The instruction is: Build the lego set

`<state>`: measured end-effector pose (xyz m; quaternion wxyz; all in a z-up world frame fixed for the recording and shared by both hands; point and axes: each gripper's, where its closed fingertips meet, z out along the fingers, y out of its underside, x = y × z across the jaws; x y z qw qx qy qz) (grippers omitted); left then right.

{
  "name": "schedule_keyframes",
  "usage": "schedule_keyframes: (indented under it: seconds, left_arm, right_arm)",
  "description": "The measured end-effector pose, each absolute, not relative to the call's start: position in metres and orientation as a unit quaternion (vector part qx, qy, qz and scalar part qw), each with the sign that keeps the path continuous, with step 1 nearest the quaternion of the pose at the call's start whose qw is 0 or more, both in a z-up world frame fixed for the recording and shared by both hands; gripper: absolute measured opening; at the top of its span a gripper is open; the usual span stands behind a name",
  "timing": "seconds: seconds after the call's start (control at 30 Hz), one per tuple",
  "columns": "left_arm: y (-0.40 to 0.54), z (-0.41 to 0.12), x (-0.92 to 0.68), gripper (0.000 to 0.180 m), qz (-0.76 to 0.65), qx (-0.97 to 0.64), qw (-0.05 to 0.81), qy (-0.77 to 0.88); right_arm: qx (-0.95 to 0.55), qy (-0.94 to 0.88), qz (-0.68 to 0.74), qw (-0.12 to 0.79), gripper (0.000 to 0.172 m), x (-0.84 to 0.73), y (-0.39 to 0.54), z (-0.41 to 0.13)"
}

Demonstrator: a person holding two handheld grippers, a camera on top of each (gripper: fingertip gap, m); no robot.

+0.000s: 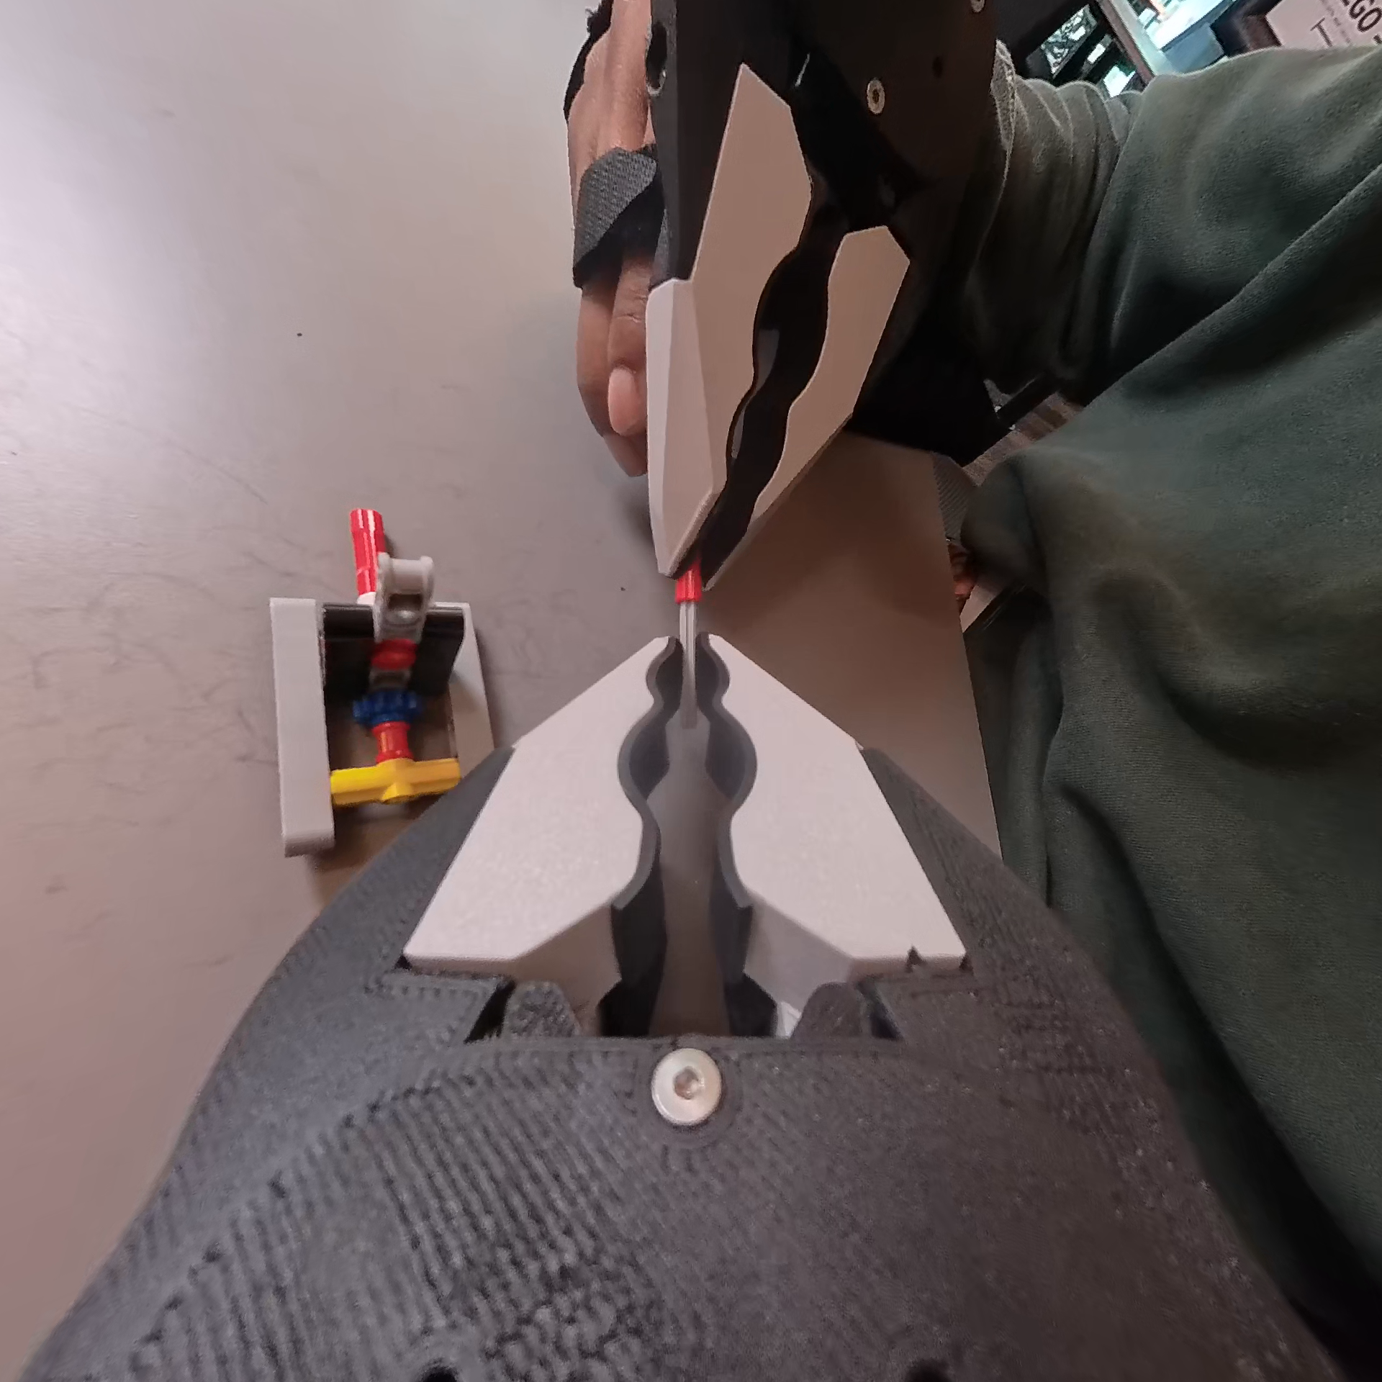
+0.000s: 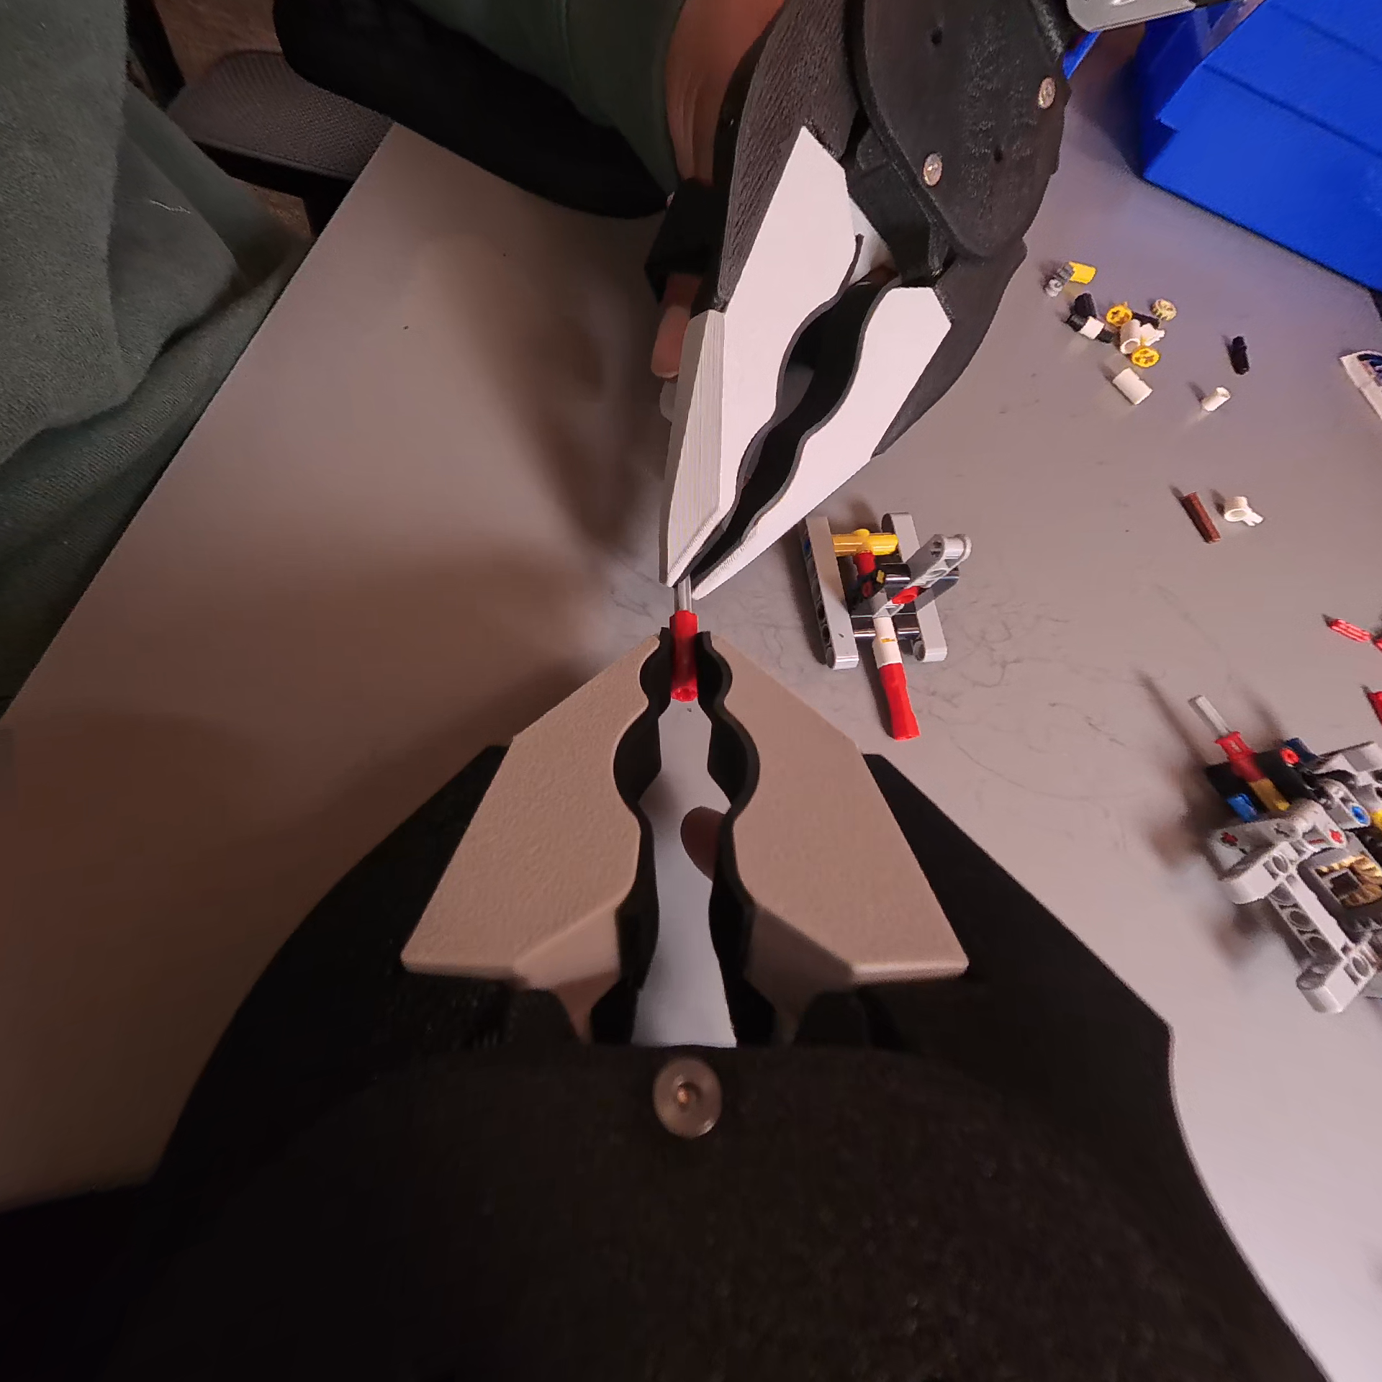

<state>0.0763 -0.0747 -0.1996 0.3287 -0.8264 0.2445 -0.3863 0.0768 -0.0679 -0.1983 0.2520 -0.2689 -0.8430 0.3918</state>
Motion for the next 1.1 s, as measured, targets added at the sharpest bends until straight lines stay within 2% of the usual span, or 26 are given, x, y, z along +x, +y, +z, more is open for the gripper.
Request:
schedule_keyframes:
  seconds: [0.47,0.63,0.7,0.8,1.1]
  left_arm:
    - [-0.073,-0.202,0.073,0.002,-0.382,-0.824,0.337,0.249]
    - [-0.066,-0.173,0.063,0.003,-0.375,-0.773,0.428,0.279]
    - [-0.067,-0.152,0.063,0.003,-0.379,-0.729,0.486,0.298]
    - [-0.073,-0.125,0.065,0.003,-0.409,-0.667,0.544,0.303]
    - [-0.086,-0.113,0.079,0.002,-0.436,-0.627,0.556,0.327]
  right_arm:
    - [-0.274,-0.845,0.376,0.263,0.004,0.073,-0.068,-0.201]
    - [-0.27,-0.8,0.412,0.343,0.006,0.063,-0.064,-0.164]
    - [-0.259,-0.777,0.452,0.354,0.02,0.065,-0.069,-0.142]
    - [-0.251,-0.754,0.484,0.366,0.026,0.071,-0.071,-0.123]
    - [-0.22,-0.74,0.518,0.369,0.018,0.083,-0.081,-0.102]
